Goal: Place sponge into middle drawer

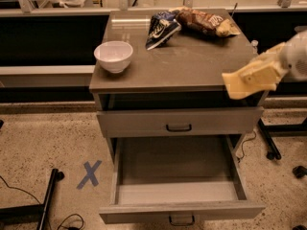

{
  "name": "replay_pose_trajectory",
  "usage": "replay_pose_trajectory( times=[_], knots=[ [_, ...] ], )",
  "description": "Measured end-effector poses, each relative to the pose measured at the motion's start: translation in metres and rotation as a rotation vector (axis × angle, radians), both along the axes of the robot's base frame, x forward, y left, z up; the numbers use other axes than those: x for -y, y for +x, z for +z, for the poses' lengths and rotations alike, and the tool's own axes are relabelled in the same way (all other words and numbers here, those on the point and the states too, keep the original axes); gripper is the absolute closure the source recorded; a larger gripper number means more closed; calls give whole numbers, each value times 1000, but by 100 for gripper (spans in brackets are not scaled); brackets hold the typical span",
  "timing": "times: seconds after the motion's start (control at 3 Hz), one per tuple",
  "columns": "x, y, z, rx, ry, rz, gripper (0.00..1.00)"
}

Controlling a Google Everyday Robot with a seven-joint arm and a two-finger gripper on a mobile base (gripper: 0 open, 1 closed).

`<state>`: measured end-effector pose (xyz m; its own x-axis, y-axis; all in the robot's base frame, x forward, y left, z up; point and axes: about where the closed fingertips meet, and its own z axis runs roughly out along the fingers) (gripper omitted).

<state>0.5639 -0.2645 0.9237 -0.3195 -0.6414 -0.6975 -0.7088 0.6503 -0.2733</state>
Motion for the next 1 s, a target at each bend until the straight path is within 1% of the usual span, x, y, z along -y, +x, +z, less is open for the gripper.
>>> replay_pose_trajectory(
  times=[0.33,0.67,1.0],
  knots=[
    [-18,-18,-90,-12,190,16,100],
    [-37,-47,-170,-58,346,76,100],
    [-39,-47,-181,-63,358,88,100]
  ],
)
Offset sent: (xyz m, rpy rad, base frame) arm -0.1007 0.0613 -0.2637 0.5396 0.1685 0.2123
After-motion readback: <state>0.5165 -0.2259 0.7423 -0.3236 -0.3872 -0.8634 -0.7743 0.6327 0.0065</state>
